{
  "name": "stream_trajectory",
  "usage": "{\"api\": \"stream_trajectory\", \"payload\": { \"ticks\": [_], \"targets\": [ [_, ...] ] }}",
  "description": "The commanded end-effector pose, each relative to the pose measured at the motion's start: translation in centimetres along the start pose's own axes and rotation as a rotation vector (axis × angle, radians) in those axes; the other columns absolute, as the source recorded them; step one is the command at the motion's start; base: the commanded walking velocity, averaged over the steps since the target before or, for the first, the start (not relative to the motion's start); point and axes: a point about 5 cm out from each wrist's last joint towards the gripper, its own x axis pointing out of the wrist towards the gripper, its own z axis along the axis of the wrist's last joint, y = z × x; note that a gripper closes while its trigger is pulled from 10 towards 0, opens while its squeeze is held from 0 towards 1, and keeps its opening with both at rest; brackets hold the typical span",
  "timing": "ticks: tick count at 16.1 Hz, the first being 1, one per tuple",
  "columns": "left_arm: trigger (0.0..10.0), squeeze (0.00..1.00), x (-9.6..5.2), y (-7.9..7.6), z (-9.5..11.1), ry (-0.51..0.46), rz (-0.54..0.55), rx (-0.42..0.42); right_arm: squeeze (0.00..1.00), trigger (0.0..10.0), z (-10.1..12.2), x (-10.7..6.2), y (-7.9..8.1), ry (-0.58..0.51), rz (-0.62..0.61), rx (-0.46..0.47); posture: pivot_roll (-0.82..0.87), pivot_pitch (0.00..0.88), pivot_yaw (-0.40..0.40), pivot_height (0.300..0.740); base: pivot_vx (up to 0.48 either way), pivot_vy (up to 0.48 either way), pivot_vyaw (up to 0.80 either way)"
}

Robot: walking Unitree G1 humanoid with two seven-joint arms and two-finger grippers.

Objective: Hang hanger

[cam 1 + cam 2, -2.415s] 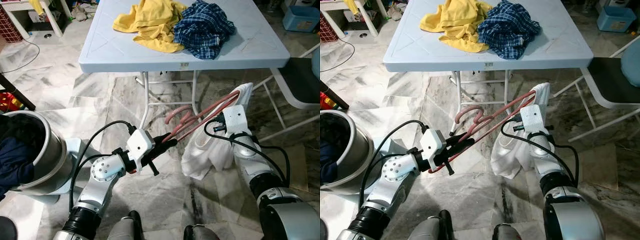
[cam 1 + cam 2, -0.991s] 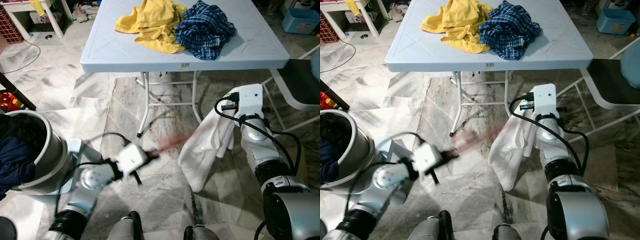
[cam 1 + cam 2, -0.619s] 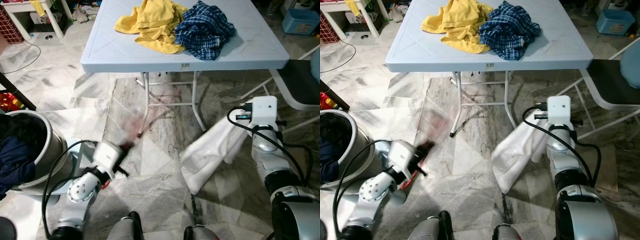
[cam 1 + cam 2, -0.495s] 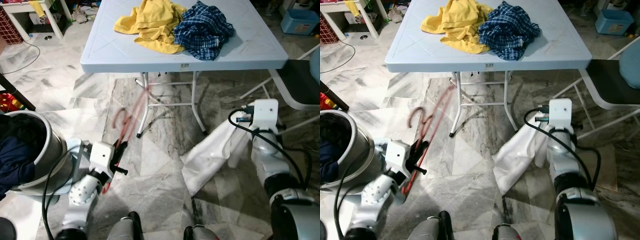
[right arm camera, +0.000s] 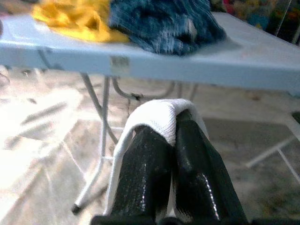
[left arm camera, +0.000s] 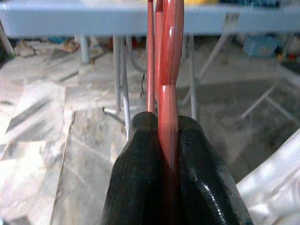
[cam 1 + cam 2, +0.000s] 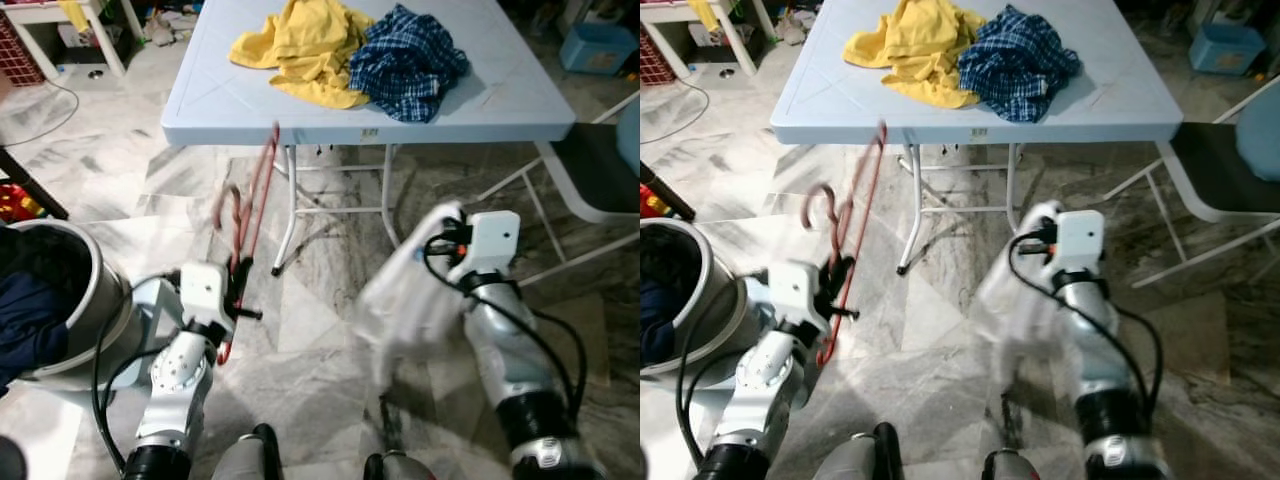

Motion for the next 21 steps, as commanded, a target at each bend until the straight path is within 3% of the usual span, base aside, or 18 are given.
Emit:
{"api": "stream_trajectory", "payload": {
  "ticks": [1,6,13,21],
  "targets": [
    [10.0,0.00,-0.2,0.3,0.3,-0.013,0.038,-0.029,0.00,0.0,1.3,-0.3,0.5,-0.063,-0.020,0.052,0.00,0.142,-0.006,0.740,0.000,0.000,0.00],
    [10.0,0.00,0.2,-0.7,1.2,-0.026,-0.018,-0.041,0.00,0.0,2.3,-0.7,1.6,-0.107,0.011,0.036,0.00,0.130,0.025,0.740,0.052,0.000,0.00],
    [10.0,0.00,1.0,-1.0,3.1,-0.073,-0.015,-0.066,0.00,0.0,5.8,0.0,0.8,-0.210,-0.012,0.056,-0.01,0.131,0.016,0.740,0.299,0.000,0.00],
    [10.0,0.00,1.5,-0.9,4.5,-0.104,-0.014,-0.083,0.00,0.0,5.9,0.2,1.3,-0.204,0.000,0.074,0.00,0.141,0.014,0.740,0.386,0.000,0.00]
  ]
}}
